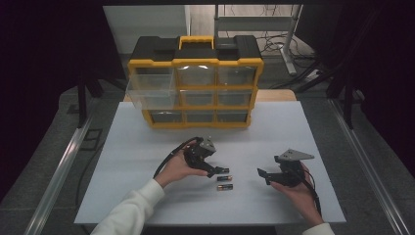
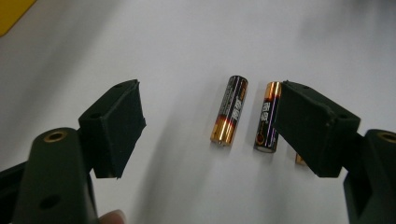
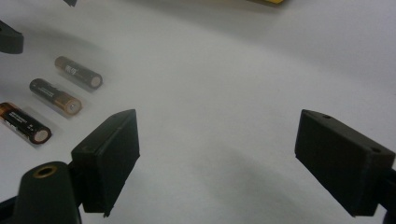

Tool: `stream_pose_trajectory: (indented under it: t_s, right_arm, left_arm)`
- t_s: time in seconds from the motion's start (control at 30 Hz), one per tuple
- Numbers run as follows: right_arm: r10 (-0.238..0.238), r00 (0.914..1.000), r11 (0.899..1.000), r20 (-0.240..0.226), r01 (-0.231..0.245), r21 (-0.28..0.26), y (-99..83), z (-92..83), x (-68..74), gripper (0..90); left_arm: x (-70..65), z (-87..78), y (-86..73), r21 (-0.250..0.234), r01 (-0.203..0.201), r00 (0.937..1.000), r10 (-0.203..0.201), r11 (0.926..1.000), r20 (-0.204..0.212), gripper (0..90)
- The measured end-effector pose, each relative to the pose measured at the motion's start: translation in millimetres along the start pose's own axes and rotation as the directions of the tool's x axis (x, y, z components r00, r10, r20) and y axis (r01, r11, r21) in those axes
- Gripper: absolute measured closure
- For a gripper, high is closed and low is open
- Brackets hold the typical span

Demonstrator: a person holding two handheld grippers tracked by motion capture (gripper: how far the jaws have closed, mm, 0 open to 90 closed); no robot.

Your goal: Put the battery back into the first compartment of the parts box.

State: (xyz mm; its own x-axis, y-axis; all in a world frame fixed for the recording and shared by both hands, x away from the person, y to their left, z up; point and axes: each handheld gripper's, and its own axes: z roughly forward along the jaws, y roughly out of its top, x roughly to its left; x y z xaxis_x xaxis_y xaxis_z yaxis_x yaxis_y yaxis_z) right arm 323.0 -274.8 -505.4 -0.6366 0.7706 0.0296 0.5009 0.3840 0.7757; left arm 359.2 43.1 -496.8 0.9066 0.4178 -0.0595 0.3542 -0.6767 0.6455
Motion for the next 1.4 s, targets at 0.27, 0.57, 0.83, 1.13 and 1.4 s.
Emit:
stream_pose_trajectory:
  t_s: [0.27, 0.57, 0.83, 1.13, 1.4]
  right_arm:
    - [0.001, 1.0, 1.0, -0.001, -0.001, 0.0, 0.0, -0.2, -0.3, 14.0]
    - [0.003, 1.0, 1.0, 0.001, -0.003, 0.003, 0.0, -0.3, -0.4, 14.1]
    - [0.004, 1.0, 1.0, 0.002, -0.004, 0.004, 0.0, -0.2, -0.6, 14.1]
    - [0.003, 1.0, 1.0, 0.002, -0.003, 0.004, 0.0, -0.4, -0.8, 14.1]
    - [0.003, 1.0, 1.0, 0.002, -0.003, 0.005, 0.0, -0.3, -0.7, 14.2]
  left_arm:
    - [-2.9, 11.8, 7.7, 0.043, -0.027, 0.9995, 0.028, 0.9987, -0.014, 26.5]
    - [-5.9, 24.2, 14.3, 0.104, -0.084, 0.9961, 0.087, 0.991, -0.019, 36.3]
    - [-7.7, 31.4, 18.2, 0.152, -0.14, 0.9899, 0.142, 0.9784, 0.001, 45.2]
    - [-8.0, 37.1, 20.1, 0.206, -0.177, 0.9839, 0.168, 0.9623, 0.062, 61.8]
    - [-5.3, 37.5, 20.5, 0.206, -0.193, 0.9782, 0.172, 0.9593, 0.116, 73.2]
